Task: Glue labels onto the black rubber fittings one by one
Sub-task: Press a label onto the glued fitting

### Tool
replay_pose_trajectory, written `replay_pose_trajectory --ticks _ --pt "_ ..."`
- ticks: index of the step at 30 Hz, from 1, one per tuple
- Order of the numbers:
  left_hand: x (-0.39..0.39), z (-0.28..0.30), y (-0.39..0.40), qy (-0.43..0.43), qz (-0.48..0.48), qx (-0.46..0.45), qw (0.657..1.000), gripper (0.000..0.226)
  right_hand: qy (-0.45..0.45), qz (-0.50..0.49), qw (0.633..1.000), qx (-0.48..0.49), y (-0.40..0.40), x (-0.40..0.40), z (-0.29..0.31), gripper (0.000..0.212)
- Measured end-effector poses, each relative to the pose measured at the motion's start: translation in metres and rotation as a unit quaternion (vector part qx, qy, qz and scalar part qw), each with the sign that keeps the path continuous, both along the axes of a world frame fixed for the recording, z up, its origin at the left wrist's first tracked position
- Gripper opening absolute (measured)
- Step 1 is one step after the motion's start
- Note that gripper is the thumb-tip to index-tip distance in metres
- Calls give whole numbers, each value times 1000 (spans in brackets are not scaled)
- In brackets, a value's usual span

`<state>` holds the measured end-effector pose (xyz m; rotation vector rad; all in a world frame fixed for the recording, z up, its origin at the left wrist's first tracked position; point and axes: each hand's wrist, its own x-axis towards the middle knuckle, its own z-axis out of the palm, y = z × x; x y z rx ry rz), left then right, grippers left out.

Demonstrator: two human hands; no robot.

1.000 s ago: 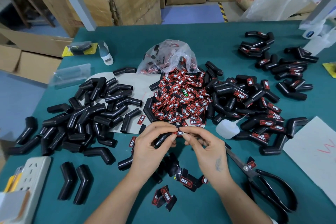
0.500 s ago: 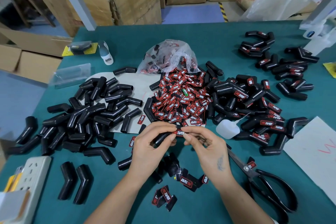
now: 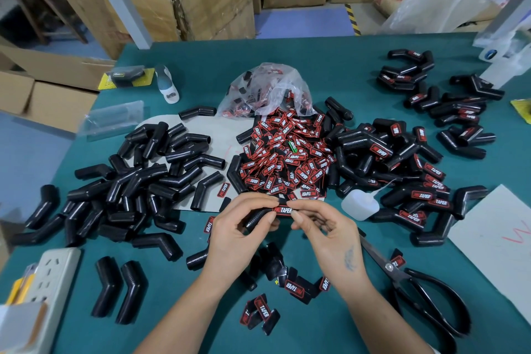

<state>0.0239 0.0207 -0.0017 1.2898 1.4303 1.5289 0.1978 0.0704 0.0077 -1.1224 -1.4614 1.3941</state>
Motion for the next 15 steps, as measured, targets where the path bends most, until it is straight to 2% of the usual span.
replay_pose_trajectory --ticks 15 --pt "0 0 0 -7 0 -8 1000 18 4 24 1000 -6 0 2 0 24"
